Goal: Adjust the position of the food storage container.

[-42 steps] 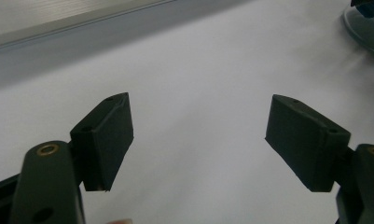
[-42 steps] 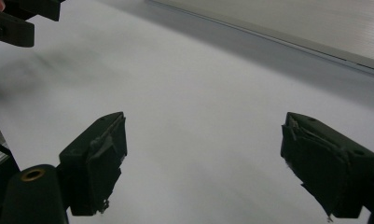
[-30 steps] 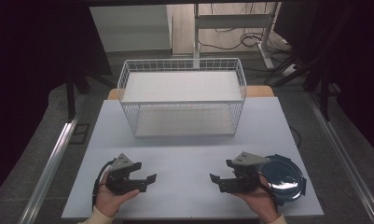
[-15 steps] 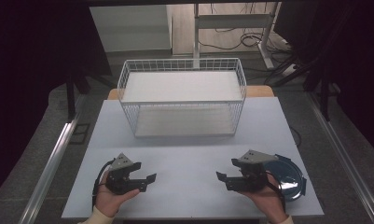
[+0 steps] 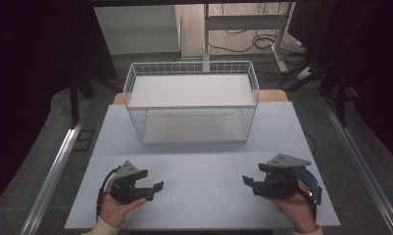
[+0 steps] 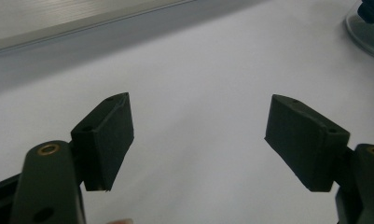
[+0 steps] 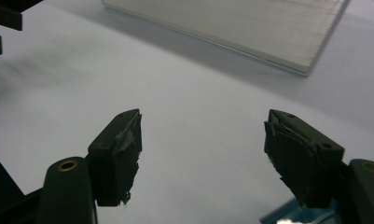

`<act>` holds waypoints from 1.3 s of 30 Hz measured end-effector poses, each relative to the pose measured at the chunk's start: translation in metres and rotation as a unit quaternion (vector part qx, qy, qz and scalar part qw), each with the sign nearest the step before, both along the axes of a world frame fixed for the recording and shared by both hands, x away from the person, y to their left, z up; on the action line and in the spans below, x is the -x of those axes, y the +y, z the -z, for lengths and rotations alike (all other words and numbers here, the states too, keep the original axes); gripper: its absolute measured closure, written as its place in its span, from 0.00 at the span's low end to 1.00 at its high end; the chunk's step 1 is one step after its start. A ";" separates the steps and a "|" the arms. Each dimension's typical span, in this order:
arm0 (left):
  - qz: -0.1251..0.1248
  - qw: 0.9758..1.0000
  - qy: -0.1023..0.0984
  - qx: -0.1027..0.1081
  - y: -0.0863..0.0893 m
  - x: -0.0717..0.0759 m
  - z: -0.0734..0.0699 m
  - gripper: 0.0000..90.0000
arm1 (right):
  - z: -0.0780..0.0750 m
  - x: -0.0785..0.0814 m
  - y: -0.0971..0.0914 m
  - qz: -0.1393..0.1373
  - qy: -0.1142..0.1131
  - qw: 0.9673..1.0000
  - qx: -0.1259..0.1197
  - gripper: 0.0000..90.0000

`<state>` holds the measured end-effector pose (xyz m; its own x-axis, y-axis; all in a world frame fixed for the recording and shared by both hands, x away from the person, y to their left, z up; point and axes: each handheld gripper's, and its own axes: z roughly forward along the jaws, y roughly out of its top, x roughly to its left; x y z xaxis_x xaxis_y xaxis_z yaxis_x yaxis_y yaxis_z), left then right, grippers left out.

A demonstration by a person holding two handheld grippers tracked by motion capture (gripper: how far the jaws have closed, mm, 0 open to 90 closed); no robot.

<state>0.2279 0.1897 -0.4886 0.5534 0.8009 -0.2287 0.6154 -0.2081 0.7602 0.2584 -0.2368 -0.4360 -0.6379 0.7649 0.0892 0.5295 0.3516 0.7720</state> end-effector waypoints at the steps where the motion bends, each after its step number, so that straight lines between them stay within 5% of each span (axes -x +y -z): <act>1: 0.000 1.000 0.000 0.000 0.000 0.000 0.000 0.25 | 0.000 0.000 0.000 0.000 0.000 1.000 0.000 0.30; 13: 0.004 1.000 0.004 -0.003 -0.001 0.000 0.001 0.25 | -0.007 -0.001 -0.028 0.018 -0.001 1.000 0.008 0.33; 21: 0.006 1.000 0.007 -0.003 -0.002 -0.001 0.001 0.25 | -0.015 0.004 -0.064 0.055 0.001 0.998 0.008 0.35; 33: 0.003 1.000 0.007 -0.005 0.000 -0.002 0.001 0.25 | -0.021 0.011 -0.113 0.119 0.006 0.993 0.011 0.43; 36: 0.001 1.000 0.008 -0.004 0.000 -0.003 0.002 0.25 | -0.025 0.016 -0.132 0.155 0.010 0.988 0.024 0.54; 39: 0.001 1.000 0.008 -0.004 0.000 -0.003 0.002 0.25 | -0.025 0.020 -0.142 0.160 0.015 0.987 0.025 0.62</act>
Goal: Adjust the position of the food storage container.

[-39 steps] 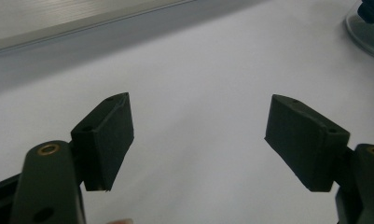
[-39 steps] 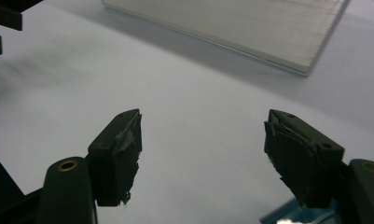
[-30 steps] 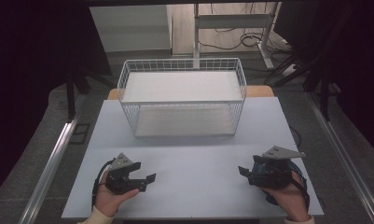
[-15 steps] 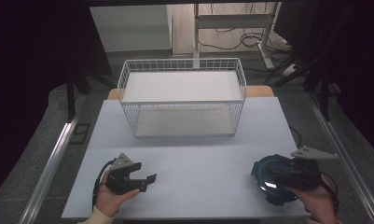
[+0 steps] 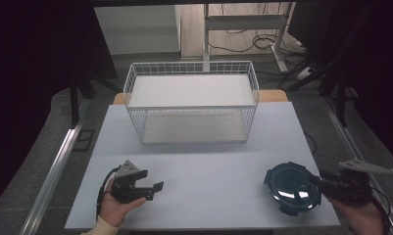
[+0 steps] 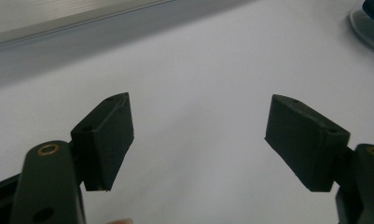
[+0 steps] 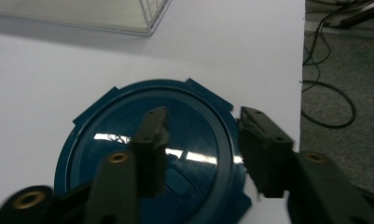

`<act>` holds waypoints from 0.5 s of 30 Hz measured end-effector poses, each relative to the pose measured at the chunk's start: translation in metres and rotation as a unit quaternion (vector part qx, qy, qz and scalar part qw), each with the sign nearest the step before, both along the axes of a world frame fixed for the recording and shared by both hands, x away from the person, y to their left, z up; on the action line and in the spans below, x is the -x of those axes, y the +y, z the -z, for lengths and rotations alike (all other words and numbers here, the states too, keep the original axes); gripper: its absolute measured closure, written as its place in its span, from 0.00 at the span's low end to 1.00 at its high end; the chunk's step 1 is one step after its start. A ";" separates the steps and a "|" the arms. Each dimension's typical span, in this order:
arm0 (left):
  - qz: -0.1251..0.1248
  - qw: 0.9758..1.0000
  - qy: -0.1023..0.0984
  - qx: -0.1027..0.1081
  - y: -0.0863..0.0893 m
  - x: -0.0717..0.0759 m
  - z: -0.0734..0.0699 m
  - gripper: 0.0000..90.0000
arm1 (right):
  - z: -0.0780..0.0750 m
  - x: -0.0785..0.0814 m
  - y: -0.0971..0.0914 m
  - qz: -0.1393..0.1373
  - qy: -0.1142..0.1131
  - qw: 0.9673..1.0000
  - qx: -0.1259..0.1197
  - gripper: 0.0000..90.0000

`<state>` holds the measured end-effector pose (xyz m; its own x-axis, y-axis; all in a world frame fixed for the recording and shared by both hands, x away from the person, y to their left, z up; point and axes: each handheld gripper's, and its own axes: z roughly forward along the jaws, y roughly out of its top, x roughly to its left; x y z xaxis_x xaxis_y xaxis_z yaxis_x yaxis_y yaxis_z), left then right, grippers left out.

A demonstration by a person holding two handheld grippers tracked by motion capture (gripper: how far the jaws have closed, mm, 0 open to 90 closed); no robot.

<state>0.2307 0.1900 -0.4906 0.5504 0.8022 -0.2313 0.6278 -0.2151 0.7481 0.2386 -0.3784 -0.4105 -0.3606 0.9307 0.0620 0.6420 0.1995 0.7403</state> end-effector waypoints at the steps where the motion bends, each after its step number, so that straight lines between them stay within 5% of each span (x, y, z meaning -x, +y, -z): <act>1: 0.000 1.000 0.001 -0.001 0.000 0.000 0.000 0.25 | 0.000 0.002 -0.004 -0.001 0.003 1.000 -0.003 0.66; 8: -0.001 1.000 0.001 -0.003 -0.001 -0.001 0.001 0.26 | 0.006 0.007 -0.026 0.029 0.032 0.999 0.025 0.96; 15: 0.000 1.000 0.004 -0.005 0.000 -0.002 0.002 0.26 | 0.023 0.005 -0.031 0.065 0.071 0.992 0.076 0.99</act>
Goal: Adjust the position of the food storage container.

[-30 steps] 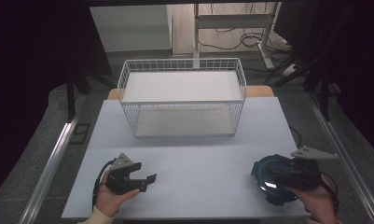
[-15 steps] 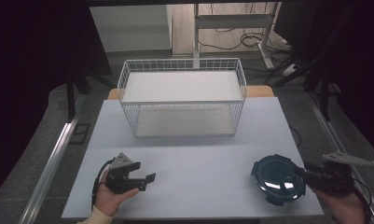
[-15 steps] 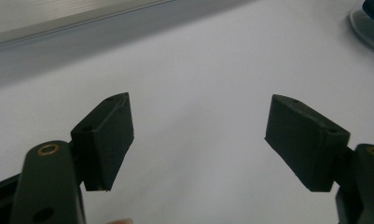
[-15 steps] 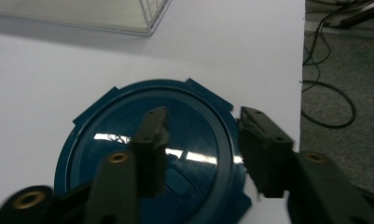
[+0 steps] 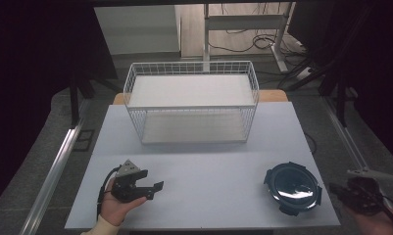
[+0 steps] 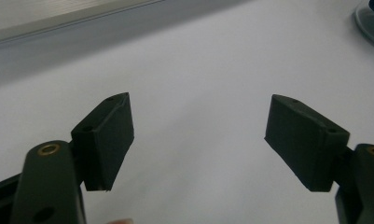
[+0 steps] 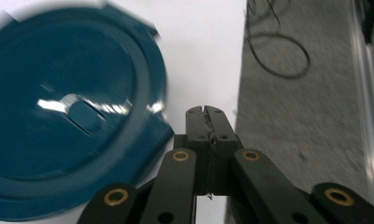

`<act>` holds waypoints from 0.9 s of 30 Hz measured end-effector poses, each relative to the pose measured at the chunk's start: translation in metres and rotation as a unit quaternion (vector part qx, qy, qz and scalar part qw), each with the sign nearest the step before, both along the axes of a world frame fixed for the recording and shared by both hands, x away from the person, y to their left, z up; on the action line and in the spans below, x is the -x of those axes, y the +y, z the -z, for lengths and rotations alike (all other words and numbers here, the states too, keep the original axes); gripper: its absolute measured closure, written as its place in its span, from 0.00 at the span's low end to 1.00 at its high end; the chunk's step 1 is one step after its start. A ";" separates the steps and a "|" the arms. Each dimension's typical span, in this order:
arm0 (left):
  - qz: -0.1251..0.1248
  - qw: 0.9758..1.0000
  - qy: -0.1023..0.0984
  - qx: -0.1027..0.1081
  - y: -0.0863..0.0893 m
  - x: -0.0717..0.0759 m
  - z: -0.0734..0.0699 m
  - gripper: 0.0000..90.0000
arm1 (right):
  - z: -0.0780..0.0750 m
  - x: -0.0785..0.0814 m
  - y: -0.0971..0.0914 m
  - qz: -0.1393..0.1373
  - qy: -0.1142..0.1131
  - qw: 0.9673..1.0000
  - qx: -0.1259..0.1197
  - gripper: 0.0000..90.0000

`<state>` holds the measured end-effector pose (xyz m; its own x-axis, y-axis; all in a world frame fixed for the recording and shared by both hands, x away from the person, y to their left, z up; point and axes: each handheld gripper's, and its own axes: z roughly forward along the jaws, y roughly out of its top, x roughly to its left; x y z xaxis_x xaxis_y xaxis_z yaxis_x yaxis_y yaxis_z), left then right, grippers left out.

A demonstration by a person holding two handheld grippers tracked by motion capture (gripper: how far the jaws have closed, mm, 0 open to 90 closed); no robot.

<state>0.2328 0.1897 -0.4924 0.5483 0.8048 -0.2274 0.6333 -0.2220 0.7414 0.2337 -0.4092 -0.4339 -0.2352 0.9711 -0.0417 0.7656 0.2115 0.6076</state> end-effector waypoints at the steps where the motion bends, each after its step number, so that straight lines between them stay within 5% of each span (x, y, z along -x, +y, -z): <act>1: 0.000 1.000 0.000 -0.001 0.000 0.000 0.000 0.26 | 0.003 -0.001 0.001 0.001 0.010 1.000 0.007 0.99; 7: -0.001 1.000 0.000 -0.002 0.000 0.000 0.001 0.25 | 0.017 -0.005 0.008 -0.013 0.046 0.999 0.014 0.99; 16: -0.008 1.000 0.003 -0.006 -0.001 -0.002 0.002 0.25 | 0.021 -0.005 0.008 -0.013 0.063 0.998 0.013 0.99; 27: -0.006 1.000 0.006 -0.009 -0.003 -0.003 0.002 0.25 | 0.023 -0.006 0.013 -0.018 0.060 0.998 0.008 0.99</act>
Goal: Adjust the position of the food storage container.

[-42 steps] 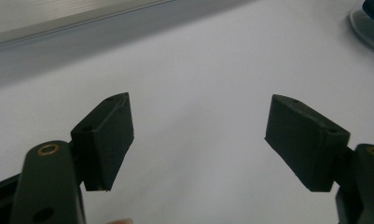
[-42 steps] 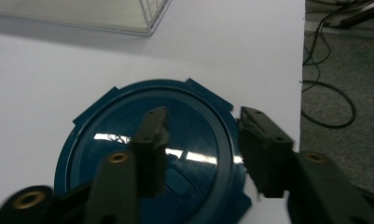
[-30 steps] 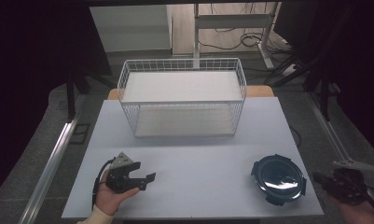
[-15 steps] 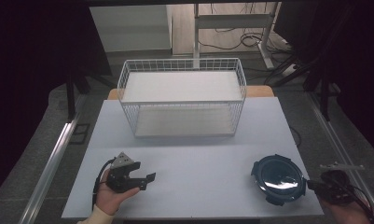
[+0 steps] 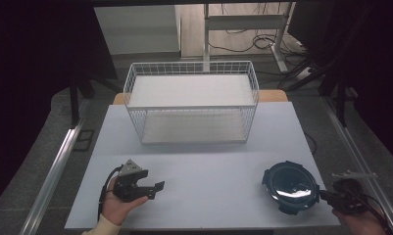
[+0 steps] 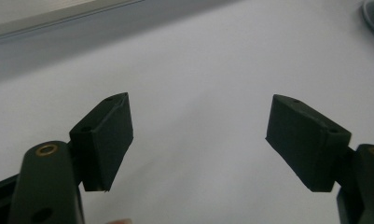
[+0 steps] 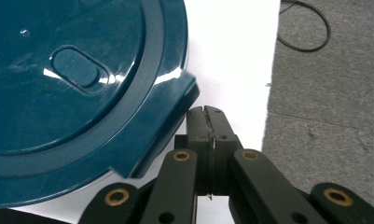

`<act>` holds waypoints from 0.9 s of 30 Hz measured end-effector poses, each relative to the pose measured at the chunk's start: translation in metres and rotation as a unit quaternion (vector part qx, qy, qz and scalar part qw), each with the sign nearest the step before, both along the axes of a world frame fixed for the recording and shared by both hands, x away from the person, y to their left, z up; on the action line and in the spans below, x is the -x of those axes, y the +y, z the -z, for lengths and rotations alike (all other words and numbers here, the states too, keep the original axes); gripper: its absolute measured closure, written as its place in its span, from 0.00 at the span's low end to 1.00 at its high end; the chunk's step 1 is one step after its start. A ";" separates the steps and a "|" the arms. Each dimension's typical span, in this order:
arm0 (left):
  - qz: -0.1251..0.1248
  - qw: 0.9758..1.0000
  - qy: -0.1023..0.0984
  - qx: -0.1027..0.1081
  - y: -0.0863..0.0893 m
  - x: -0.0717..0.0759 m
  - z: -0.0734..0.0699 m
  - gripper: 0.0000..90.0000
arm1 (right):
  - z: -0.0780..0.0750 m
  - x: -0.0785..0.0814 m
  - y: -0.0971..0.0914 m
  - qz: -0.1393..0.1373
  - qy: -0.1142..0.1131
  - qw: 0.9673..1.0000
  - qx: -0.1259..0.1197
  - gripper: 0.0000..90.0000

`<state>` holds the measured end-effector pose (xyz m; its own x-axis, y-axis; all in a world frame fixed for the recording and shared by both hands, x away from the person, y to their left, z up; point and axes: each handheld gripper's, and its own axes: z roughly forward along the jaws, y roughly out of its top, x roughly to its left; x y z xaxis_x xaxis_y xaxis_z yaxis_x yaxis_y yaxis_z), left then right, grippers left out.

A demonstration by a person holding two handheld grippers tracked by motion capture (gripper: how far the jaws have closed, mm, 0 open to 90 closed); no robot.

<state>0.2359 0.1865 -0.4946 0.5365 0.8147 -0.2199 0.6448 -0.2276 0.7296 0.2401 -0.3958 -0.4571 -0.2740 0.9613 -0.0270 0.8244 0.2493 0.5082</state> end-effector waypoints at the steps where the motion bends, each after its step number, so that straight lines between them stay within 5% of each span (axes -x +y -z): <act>1: 0.000 1.000 0.000 0.000 0.000 0.000 0.000 0.25 | 0.001 -0.001 0.002 -0.003 -0.002 1.000 -0.001 0.99; 27: -0.007 1.000 -0.002 0.001 0.003 -0.003 -0.003 0.25 | 0.006 -0.021 0.054 -0.050 -0.014 0.999 0.008 1.00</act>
